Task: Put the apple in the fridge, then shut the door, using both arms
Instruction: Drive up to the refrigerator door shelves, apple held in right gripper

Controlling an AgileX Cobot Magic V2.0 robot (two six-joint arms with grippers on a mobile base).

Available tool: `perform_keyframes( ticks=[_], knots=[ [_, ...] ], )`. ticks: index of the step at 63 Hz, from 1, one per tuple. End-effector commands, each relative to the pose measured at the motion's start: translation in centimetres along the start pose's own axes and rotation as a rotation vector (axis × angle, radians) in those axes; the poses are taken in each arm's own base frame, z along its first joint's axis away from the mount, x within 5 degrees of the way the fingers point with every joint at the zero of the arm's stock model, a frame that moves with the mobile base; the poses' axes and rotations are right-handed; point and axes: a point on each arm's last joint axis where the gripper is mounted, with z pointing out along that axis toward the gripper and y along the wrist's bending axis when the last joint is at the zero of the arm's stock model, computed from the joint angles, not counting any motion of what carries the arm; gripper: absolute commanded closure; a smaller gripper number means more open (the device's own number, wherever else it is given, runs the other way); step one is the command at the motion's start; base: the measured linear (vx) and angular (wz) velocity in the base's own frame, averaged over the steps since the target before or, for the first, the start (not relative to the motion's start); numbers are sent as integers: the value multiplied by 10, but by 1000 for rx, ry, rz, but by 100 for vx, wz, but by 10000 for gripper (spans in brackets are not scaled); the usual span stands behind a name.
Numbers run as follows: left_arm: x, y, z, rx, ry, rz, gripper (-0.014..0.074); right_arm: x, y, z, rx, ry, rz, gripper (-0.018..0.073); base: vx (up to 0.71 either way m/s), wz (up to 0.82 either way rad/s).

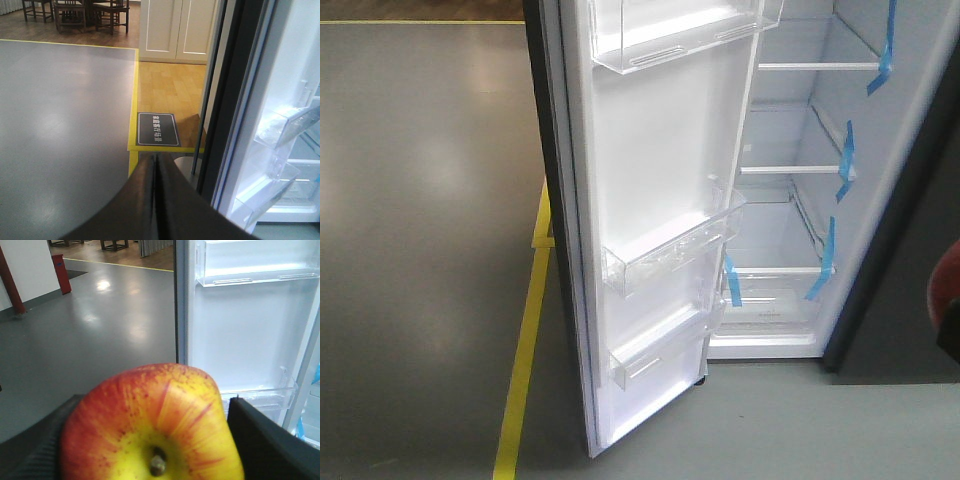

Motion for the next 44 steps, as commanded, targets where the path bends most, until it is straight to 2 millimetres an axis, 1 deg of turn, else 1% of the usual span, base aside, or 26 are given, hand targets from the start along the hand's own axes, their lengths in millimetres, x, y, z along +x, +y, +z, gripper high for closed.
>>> perform_keyframes(
  ticks=[1,44],
  knots=[
    [0,-1,1,20,-57,-1,603,-12,0,-1,6,-82,6,563,18,-1],
    [0,-1,1,20,-57,-1,603,-12,0,-1,6,-83,6,563,16,-1]
  ],
)
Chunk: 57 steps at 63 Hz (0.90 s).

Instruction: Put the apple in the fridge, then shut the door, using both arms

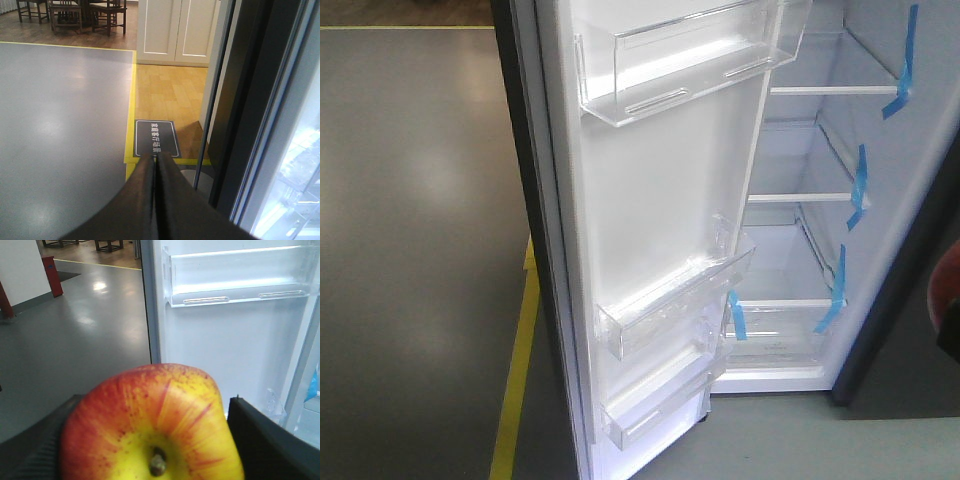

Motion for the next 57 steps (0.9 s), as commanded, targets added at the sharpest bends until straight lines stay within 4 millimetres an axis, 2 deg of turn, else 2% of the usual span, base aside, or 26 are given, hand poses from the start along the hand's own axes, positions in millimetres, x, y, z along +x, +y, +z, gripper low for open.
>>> perform_keyframes(
  ticks=[1,57],
  knots=[
    [0,-1,1,20,-57,-1,603,-12,0,-1,6,-83,6,563,13,-1],
    [0,-1,1,20,-57,-1,603,-12,0,-1,6,-83,6,563,8,-1]
  ],
)
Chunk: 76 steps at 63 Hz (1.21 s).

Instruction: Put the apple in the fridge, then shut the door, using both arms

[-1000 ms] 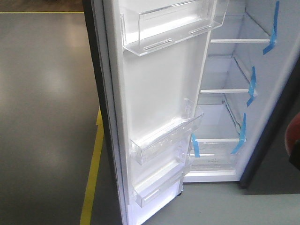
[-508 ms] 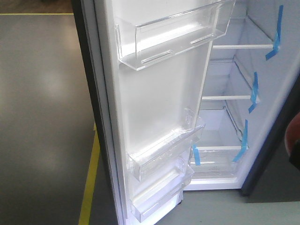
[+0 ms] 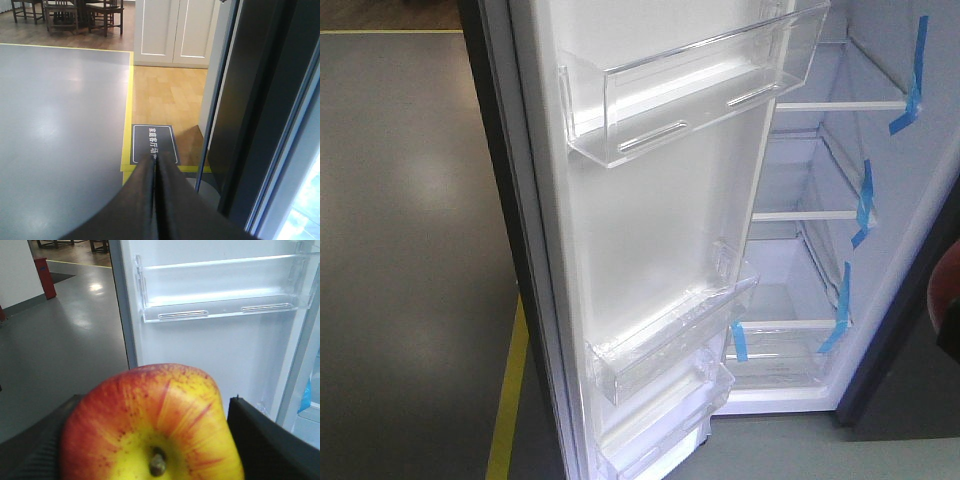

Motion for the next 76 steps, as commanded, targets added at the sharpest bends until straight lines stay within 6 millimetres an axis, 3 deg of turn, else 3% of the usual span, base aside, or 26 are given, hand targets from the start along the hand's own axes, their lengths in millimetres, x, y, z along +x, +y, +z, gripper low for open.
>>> perform_keyframes(
  ticks=[1,76],
  knots=[
    [0,-1,1,20,-57,-1,603,-12,0,-1,6,-83,6,563,3,-1],
    [0,-1,1,20,-57,-1,603,-12,0,-1,5,-81,6,563,2,0]
  ],
)
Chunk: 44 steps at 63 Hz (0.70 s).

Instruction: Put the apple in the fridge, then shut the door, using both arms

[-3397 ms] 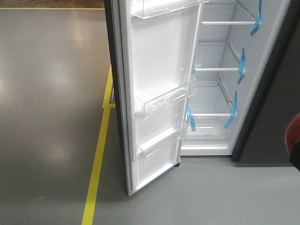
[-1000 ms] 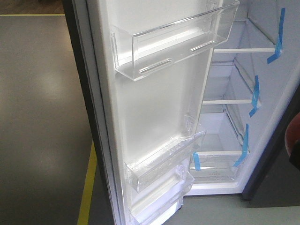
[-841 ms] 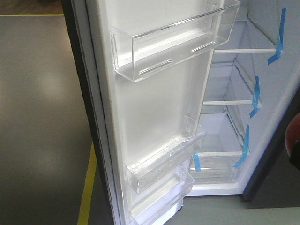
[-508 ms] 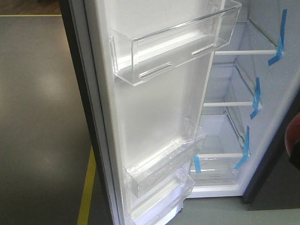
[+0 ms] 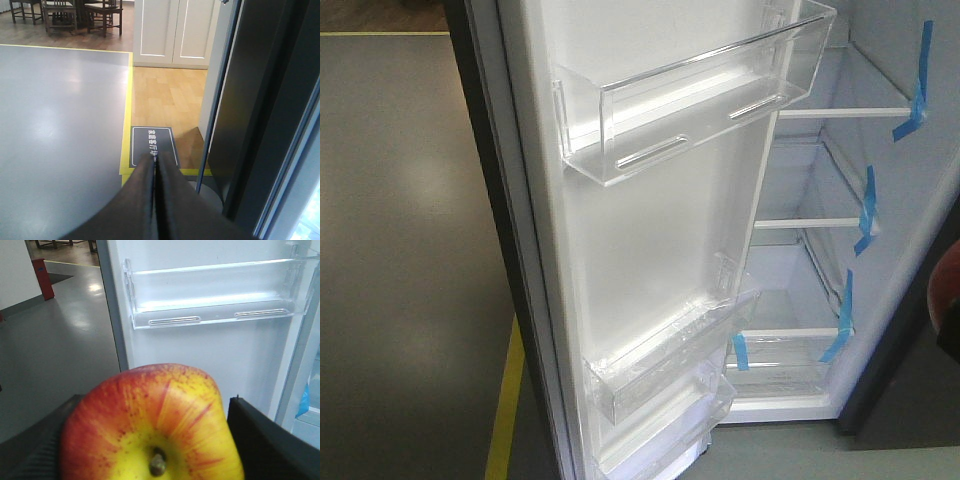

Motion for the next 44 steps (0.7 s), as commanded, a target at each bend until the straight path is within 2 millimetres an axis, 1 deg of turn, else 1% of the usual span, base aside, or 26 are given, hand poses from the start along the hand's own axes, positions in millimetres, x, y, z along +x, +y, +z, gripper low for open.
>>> perform_keyframes(
  ticks=[1,44],
  knots=[
    [0,-1,1,20,-57,-1,603,-12,0,-1,5,-81,6,563,0,0],
    [0,-1,1,20,-57,-1,603,-12,0,-1,5,-81,6,563,0,0]
  ],
)
